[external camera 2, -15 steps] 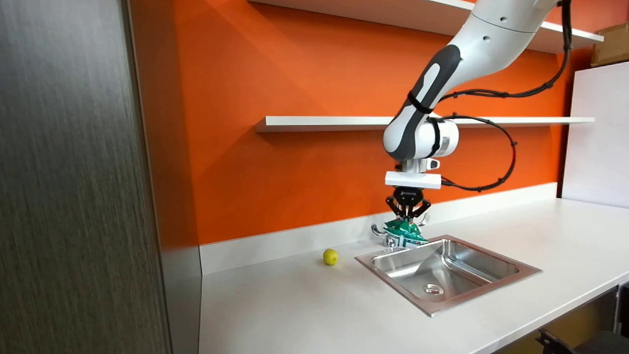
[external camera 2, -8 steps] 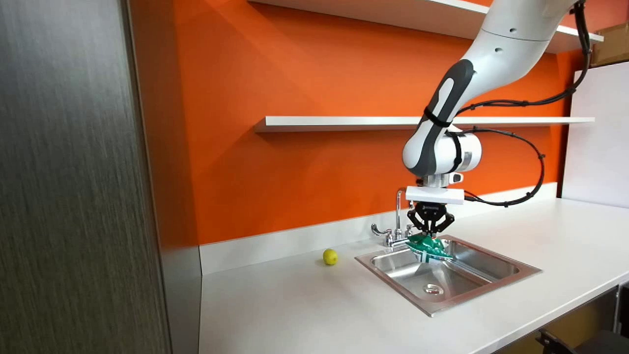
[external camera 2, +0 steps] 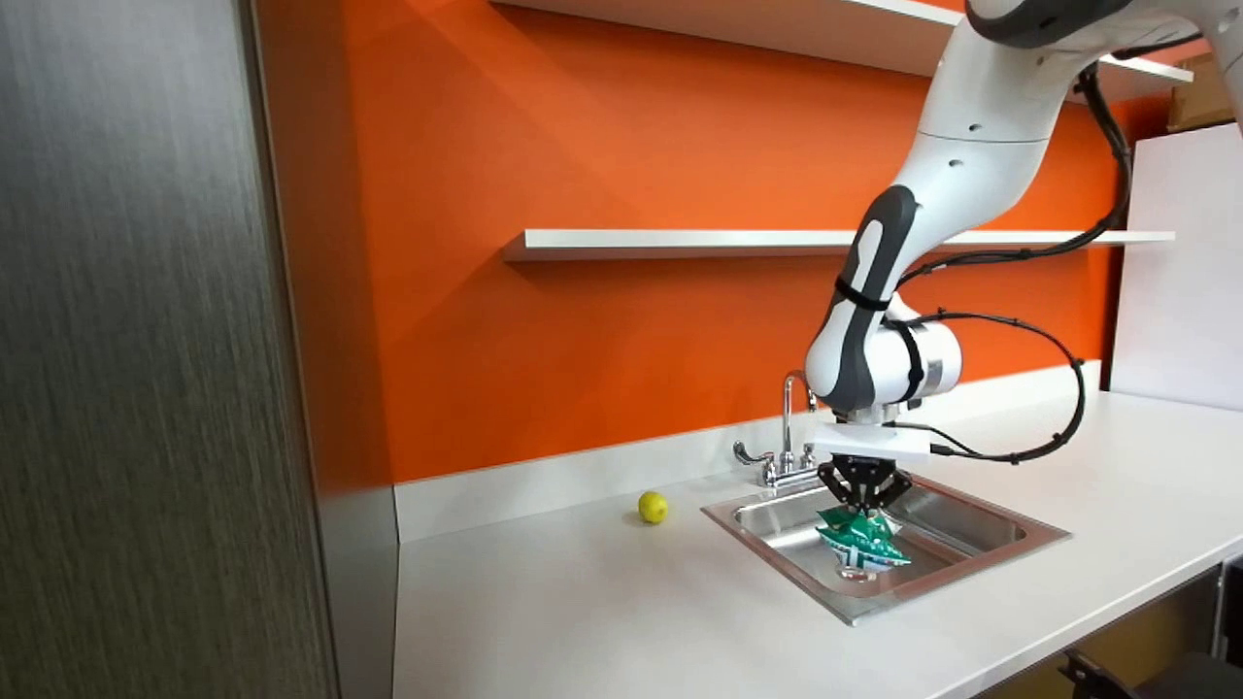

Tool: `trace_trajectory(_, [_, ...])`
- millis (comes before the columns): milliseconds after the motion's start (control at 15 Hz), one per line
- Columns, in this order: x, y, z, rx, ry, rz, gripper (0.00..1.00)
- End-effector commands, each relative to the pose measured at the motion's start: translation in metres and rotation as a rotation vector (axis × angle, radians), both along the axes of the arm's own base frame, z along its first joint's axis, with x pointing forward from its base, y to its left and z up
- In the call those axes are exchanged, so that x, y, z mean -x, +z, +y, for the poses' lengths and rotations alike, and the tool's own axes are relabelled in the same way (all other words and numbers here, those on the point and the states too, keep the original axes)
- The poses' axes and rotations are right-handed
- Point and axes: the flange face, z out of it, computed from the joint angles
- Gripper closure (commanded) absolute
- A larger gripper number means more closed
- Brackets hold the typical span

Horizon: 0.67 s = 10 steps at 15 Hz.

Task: Put the snack pack in the sink

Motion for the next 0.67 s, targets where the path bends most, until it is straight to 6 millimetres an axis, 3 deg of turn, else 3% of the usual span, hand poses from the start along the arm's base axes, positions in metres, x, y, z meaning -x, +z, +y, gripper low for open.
trace_trajectory(0, [-0.006,-0.026,-0.01,0.014,0.013,-0.017,1.0])
trace_trajectory(600, [-0.028,-0.086,-0.022,0.023,0.01,-0.041,1.0])
